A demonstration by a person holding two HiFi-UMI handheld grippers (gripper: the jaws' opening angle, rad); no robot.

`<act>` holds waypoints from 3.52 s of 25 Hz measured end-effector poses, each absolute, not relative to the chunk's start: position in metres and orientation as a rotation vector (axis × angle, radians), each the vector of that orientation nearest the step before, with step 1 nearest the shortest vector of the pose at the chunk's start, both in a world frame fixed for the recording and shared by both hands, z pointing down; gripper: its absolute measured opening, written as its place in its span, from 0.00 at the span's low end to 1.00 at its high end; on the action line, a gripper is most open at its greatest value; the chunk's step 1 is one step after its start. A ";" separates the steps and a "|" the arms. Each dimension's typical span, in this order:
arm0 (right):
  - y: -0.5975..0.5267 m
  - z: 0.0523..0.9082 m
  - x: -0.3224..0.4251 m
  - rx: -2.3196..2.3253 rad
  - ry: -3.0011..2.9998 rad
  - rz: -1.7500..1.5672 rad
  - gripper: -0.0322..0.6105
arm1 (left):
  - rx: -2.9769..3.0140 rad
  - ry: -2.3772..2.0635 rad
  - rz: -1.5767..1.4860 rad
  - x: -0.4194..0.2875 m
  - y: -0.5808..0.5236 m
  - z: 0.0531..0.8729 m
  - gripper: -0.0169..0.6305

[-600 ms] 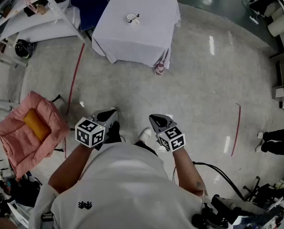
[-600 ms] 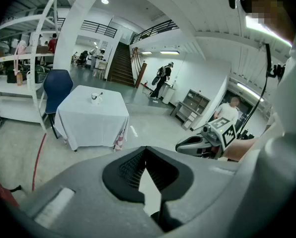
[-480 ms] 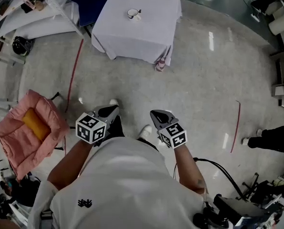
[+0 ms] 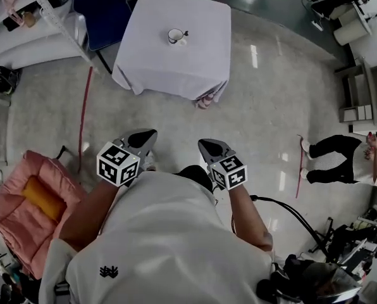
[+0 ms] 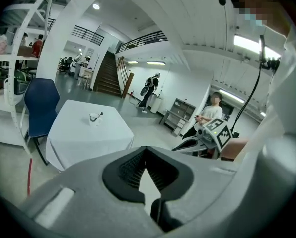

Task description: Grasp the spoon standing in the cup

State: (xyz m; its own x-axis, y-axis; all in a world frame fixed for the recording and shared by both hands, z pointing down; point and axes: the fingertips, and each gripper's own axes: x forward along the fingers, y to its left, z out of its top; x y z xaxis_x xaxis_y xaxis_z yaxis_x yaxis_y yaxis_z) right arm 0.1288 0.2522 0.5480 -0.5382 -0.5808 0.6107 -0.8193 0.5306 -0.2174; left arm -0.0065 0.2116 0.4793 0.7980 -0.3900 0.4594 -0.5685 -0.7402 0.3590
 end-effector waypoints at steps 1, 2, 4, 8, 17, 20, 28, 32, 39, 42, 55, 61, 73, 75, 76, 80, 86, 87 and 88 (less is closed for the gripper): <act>0.239 0.548 0.123 1.168 -2.296 0.701 0.06 | 2.495 -0.708 0.496 -0.018 0.202 0.479 0.05; 0.225 0.546 0.116 1.195 -2.293 0.717 0.06 | 2.494 -0.709 0.504 -0.029 0.193 0.480 0.04; 0.200 0.541 0.103 1.215 -2.297 0.722 0.06 | 2.486 -0.720 0.517 -0.049 0.173 0.481 0.05; 0.151 0.537 0.099 1.189 -2.303 0.693 0.13 | 2.445 -0.750 0.499 -0.061 0.138 0.485 0.05; -0.054 0.582 0.146 1.329 -2.346 0.874 0.24 | 2.375 -0.894 0.524 -0.051 0.013 0.495 0.05; -0.129 0.596 0.167 1.358 -2.357 0.956 0.25 | 2.351 -0.963 0.544 -0.040 -0.037 0.480 0.05; -0.261 0.655 0.182 1.290 -2.320 1.181 0.29 | 2.277 -1.096 0.564 -0.014 -0.132 0.472 0.05; -0.293 0.683 0.184 1.327 -2.258 1.282 0.32 | 2.253 -1.141 0.560 -0.019 -0.158 0.470 0.05; -0.313 0.706 0.172 1.329 -2.192 1.407 0.25 | 2.249 -1.189 0.556 -0.038 -0.191 0.460 0.05; -0.315 0.708 0.169 1.341 -2.177 1.409 0.15 | 2.259 -1.182 0.561 -0.047 -0.199 0.459 0.05; -0.307 0.650 0.157 1.410 -2.222 1.073 0.12 | 2.394 -1.074 0.488 -0.074 -0.210 0.436 0.05; -0.294 0.597 0.152 1.437 -2.249 0.922 0.12 | 2.453 -1.004 0.442 -0.088 -0.199 0.427 0.05; -0.237 0.496 0.094 1.454 -2.314 0.776 0.12 | 2.518 -0.949 0.338 -0.150 -0.161 0.411 0.05; -0.224 0.481 0.079 1.444 -2.330 0.746 0.12 | 2.522 -0.948 0.324 -0.163 -0.152 0.408 0.05; -0.217 0.474 0.072 1.440 -2.339 0.736 0.12 | 2.524 -0.948 0.320 -0.169 -0.148 0.408 0.05; -0.189 0.451 0.045 1.416 -2.366 0.687 0.12 | 2.541 -0.942 0.317 -0.190 -0.130 0.409 0.05; -0.142 0.426 0.006 1.365 -2.399 0.620 0.12 | 2.551 -0.924 0.308 -0.215 -0.101 0.412 0.05; -0.134 0.423 0.000 1.355 -2.404 0.611 0.12 | 2.550 -0.922 0.304 -0.219 -0.097 0.412 0.05; -0.126 0.420 -0.006 1.344 -2.409 0.604 0.12 | 2.549 -0.921 0.301 -0.222 -0.093 0.412 0.05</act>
